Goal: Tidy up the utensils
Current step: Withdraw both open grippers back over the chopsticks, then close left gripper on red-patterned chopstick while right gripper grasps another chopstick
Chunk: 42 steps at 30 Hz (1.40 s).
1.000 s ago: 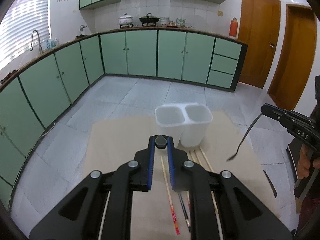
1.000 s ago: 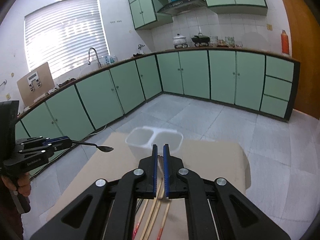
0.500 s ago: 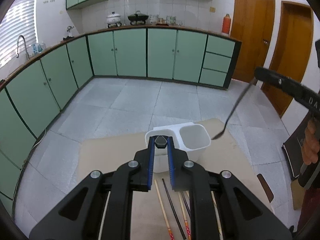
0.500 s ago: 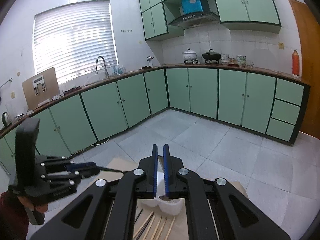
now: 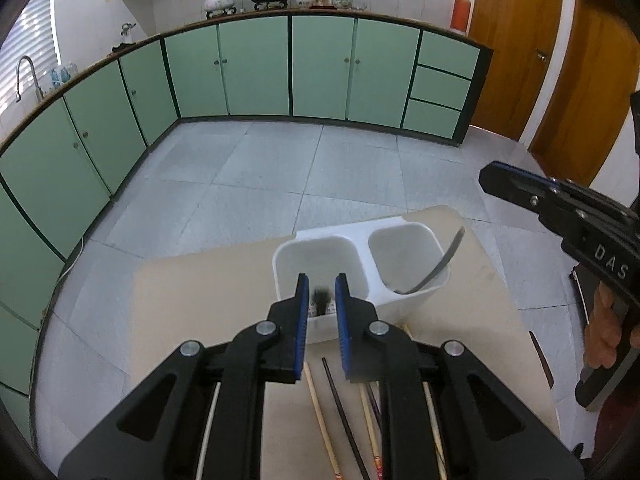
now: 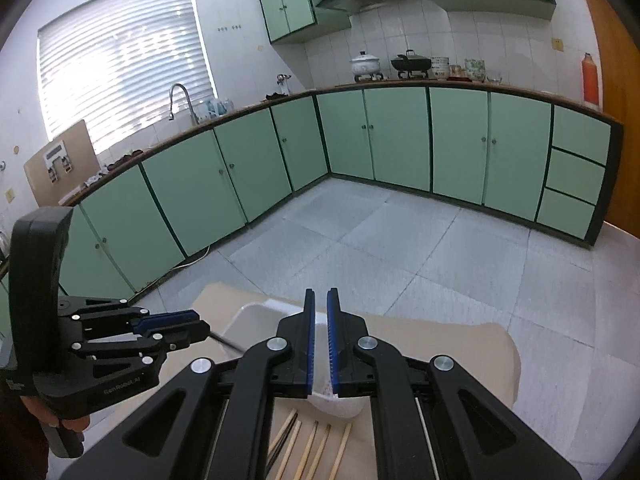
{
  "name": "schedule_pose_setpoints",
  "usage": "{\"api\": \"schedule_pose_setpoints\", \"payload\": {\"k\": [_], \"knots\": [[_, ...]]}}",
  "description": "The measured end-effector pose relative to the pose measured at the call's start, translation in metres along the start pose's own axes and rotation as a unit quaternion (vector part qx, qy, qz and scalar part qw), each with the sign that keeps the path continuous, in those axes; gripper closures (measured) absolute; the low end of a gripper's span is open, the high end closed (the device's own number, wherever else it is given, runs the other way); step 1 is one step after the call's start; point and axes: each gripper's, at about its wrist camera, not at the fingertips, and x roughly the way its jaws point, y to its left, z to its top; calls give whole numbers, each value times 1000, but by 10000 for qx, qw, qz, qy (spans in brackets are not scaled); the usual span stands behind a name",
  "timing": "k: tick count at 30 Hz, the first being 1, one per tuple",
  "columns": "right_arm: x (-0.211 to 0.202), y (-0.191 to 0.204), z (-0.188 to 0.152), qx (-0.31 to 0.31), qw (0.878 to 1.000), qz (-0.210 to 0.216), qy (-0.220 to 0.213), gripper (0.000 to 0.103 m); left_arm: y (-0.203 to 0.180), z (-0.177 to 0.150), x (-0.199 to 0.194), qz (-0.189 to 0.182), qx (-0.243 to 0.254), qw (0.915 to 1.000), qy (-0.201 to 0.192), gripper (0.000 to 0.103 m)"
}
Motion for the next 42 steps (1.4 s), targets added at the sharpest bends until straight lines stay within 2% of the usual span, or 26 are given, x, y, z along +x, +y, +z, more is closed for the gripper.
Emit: {"api": "schedule_pose_setpoints", "payload": {"k": [3,8,10,13,14,16,20,23,35,42], "knots": [[-9,-1,-8,38,10000,15,-36,94,0,-4,-5,-20,-41,10000,-65,86],[-31,-2,-24,127,9997,-73,-188,82,3,-18,-34,119,-155,9988,-455,65],[-42,-1,-34,162,9995,-110,-253,69,3,-28,-49,157,-216,9976,-634,59],[-58,2,-55,202,9990,-201,-354,54,-1,-49,-67,310,-285,9948,-925,46],[-63,3,-63,219,9988,-232,-377,52,-3,-58,-71,364,-300,9938,-1010,41],[-72,3,-80,256,9983,-305,-421,44,-7,-79,-76,430,-359,9923,-1109,38],[-86,6,-115,317,9969,-484,-540,36,-15,-119,-75,638,-447,9895,-1214,36],[-92,10,-143,263,9961,-672,-503,35,-21,-147,-71,781,-450,9888,-1191,36],[-97,21,-231,379,9950,-920,-37,37,-30,-227,-47,990,-466,9917,-679,36],[-95,31,-268,401,9945,-911,310,52,-27,-258,-38,972,-460,9936,-353,37]]}}
